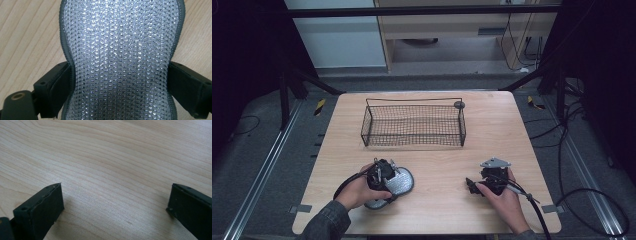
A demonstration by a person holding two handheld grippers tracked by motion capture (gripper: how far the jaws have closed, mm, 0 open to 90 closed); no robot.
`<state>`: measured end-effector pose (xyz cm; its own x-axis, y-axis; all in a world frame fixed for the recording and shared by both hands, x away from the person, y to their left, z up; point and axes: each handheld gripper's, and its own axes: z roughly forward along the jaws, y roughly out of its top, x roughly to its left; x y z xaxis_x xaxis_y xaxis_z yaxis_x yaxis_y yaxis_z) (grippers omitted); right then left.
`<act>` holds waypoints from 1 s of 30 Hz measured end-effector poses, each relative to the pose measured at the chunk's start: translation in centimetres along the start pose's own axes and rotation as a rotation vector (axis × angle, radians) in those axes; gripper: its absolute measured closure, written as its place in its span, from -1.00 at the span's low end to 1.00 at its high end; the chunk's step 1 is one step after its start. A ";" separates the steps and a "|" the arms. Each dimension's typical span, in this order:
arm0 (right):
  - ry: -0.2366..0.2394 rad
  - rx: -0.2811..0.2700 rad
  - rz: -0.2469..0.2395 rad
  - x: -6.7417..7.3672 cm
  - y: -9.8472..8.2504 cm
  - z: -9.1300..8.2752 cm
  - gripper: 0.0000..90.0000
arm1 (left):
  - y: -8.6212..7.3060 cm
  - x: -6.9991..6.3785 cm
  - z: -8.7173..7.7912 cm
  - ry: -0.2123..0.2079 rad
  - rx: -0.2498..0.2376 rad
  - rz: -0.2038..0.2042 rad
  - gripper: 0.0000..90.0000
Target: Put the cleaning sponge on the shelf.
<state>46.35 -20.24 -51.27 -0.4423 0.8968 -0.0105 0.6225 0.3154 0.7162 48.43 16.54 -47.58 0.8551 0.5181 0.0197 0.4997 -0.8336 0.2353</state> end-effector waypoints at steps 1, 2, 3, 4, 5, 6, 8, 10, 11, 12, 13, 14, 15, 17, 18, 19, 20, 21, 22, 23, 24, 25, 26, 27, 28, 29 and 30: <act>0.001 0.002 0.005 0.0 0.0 0.0 -0.99 | 0.0 0.0 -0.1 0.007 0.002 0.001 -0.78; 0.001 0.001 0.005 0.0 0.0 0.0 -0.99 | -0.1 0.0 -0.1 0.007 0.001 0.002 -0.78; 0.001 0.001 0.005 0.0 0.0 0.0 -0.99 | -0.1 0.0 -0.3 0.005 -0.006 -0.002 -0.78; 0.001 0.001 0.005 0.0 0.0 0.0 -0.99 | -0.1 0.0 -0.3 0.005 -0.006 -0.002 -0.78; 0.001 0.001 0.005 0.0 0.0 0.0 -0.99 | -0.2 0.1 -0.5 0.007 -0.014 -0.008 -0.78; 0.001 0.000 0.003 0.0 0.0 0.0 -0.99 | -0.2 0.1 -0.6 0.012 -0.020 -0.013 -0.78; 0.000 0.000 0.000 0.0 0.0 0.0 -0.99 | -0.4 0.4 -1.4 0.029 -0.037 -0.025 -0.78; 0.002 0.002 0.007 0.0 0.0 0.0 -0.99 | -0.4 0.6 -1.8 0.040 -0.046 -0.032 -0.78; 0.002 0.002 0.007 0.0 0.0 0.0 -0.99 | -0.4 0.6 -1.8 0.040 -0.046 -0.032 -0.78; 0.004 0.001 0.006 0.0 0.0 0.0 -0.99 | -0.5 0.7 -2.2 0.053 -0.061 -0.044 -0.78; 0.002 0.000 0.004 0.0 0.0 0.0 -0.99 | -0.5 0.7 -2.2 0.053 -0.061 -0.044 -0.78; 0.002 0.000 0.004 0.0 0.0 0.0 -0.99 | -0.5 0.8 -2.4 0.063 -0.068 -0.045 -0.78; 0.002 0.000 0.003 0.0 0.0 0.0 -0.99 | -0.6 0.9 -2.6 0.072 -0.074 -0.045 -0.78; 0.003 0.000 0.005 0.0 0.0 0.0 -0.99 | -0.7 1.1 -3.2 0.093 -0.089 -0.035 -0.78; 0.003 0.000 0.005 0.0 0.0 0.0 -0.99 | -0.7 1.1 -3.2 0.093 -0.089 -0.035 -0.78; 0.002 0.000 0.004 0.0 0.0 0.0 -0.99 | -0.7 1.2 -3.4 0.100 -0.091 -0.035 -0.78; 0.002 0.000 0.004 0.0 0.0 0.0 -0.99 | -0.7 1.2 -3.5 0.107 -0.092 -0.034 -0.78; 0.002 0.000 0.004 0.0 0.0 0.0 -0.99 | -0.7 1.3 -3.6 0.114 -0.095 -0.031 -0.78; 0.002 0.000 0.004 0.0 0.0 0.0 -0.99 | -0.7 1.3 -3.8 0.118 -0.096 -0.025 -0.78; 0.002 0.000 0.004 0.0 0.0 0.0 -0.99 | -0.7 1.4 -4.0 0.121 -0.097 -0.018 -0.78; 0.002 0.000 0.004 0.0 0.0 0.0 -0.99 | -0.6 1.4 -4.2 0.128 -0.098 -0.011 -0.78; 0.002 0.000 0.004 0.0 0.0 0.0 -0.99 | -0.5 1.4 -4.3 0.132 -0.101 -0.004 -0.78; 0.003 0.000 0.004 0.0 0.0 0.0 -0.99 | -0.4 1.4 -4.6 0.140 -0.105 0.005 -0.78; 0.003 -0.001 0.003 0.0 0.0 0.0 -0.99 | -0.2 1.5 -4.8 0.152 -0.105 0.020 -0.78; 0.004 0.000 0.004 0.0 0.0 0.0 -0.99 | 0.0 1.5 -5.2 0.169 -0.104 0.032 -0.78; 0.003 -0.001 0.003 0.0 0.0 0.0 -0.99 | 0.2 1.5 -5.4 0.181 -0.099 0.041 -0.78; 0.005 -0.001 0.003 0.0 0.0 0.0 -0.99 | 0.5 1.6 -5.7 0.195 -0.104 0.052 -0.78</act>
<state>46.34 -20.24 -51.26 -0.4431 0.8965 -0.0049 0.6235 0.3122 0.7168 49.21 18.07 -41.90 0.8313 0.5106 0.2198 0.4302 -0.8413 0.3273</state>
